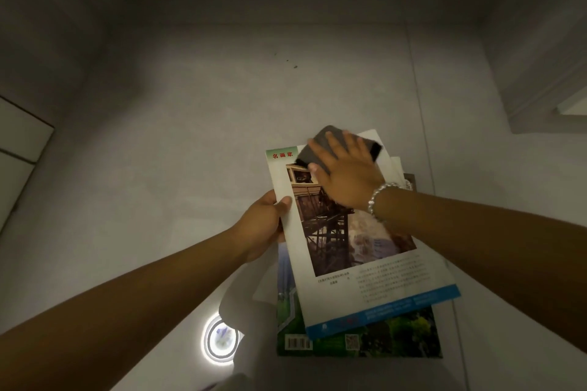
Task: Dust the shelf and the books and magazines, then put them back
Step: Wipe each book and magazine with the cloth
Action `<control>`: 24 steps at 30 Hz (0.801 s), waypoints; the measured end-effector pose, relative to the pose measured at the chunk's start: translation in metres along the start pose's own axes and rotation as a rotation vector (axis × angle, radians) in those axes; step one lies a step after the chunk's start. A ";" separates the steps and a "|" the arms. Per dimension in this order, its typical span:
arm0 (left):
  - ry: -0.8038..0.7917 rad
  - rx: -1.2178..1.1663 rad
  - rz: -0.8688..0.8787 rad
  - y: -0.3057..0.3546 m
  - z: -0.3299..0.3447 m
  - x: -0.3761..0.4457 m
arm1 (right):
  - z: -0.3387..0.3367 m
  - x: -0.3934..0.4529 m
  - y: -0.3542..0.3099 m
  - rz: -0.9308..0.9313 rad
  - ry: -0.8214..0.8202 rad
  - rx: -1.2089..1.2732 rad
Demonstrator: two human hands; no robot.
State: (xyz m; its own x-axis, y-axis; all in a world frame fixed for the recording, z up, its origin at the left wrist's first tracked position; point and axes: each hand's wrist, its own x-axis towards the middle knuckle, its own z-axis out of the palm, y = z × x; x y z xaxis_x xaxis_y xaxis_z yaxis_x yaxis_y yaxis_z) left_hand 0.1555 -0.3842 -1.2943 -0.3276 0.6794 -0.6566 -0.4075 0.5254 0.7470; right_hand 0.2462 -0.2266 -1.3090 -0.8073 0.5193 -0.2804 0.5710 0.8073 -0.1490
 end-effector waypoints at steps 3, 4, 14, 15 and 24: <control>-0.029 -0.196 -0.053 0.000 -0.002 -0.003 | 0.007 -0.015 -0.010 -0.241 0.026 -0.061; -0.028 -0.240 -0.070 0.000 -0.003 -0.003 | 0.011 -0.021 -0.008 -0.293 0.047 -0.085; 0.002 -0.121 -0.049 0.002 -0.001 -0.002 | 0.022 -0.062 0.064 -0.286 0.152 -0.181; 0.029 -0.105 -0.045 0.003 -0.001 0.000 | 0.022 -0.061 0.057 -0.215 0.169 -0.155; 0.230 -0.028 -0.035 0.018 0.001 0.012 | 0.041 -0.106 0.014 -0.626 0.125 -0.164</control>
State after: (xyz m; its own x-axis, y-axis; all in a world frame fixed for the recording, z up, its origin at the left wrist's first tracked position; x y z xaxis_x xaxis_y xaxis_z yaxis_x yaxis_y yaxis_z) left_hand 0.1452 -0.3658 -1.2882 -0.4967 0.5249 -0.6912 -0.4443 0.5303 0.7220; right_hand 0.3455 -0.2817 -1.3200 -0.9963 -0.0417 -0.0745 -0.0342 0.9945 -0.0988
